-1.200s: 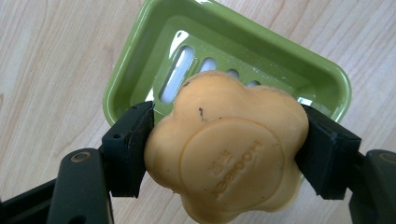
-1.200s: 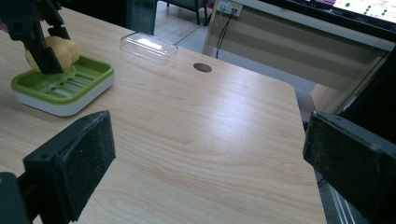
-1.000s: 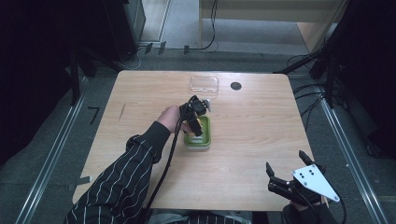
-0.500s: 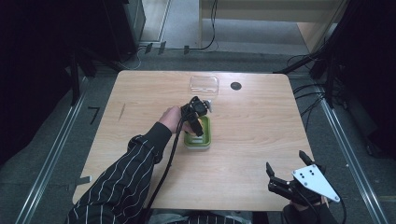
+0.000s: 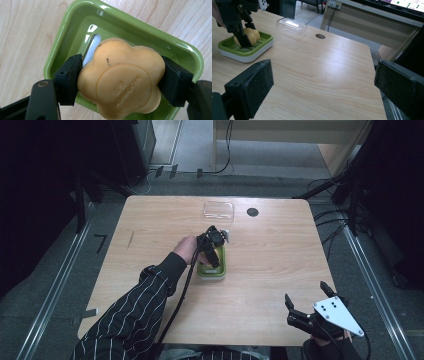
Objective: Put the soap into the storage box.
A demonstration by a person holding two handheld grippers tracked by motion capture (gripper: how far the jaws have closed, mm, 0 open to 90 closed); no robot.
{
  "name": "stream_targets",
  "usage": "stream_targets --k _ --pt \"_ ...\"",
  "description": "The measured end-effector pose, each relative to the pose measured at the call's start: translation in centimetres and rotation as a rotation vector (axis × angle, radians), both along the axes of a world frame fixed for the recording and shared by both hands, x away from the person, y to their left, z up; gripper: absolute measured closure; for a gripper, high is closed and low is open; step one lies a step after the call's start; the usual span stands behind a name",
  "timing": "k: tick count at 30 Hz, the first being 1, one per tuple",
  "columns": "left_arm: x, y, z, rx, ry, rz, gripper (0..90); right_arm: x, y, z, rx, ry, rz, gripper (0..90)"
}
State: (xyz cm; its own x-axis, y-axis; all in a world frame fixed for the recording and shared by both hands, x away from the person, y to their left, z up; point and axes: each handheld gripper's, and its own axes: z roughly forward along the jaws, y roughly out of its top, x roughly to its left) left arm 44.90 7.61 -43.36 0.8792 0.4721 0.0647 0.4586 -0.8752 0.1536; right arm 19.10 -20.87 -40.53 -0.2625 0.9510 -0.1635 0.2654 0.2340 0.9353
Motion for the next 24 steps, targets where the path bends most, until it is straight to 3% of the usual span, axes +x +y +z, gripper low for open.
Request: stream_targets --k 3,24 --pt "0.09 -0.01 -0.21 0.014 0.004 0.002 27.6 0.00 0.00 0.00 0.000 0.000 0.000 2.7" --pt "0.24 -0.08 -0.84 0.006 -0.011 -0.002 27.3 -0.02 -0.02 0.01 0.003 0.000 -0.002 2.7"
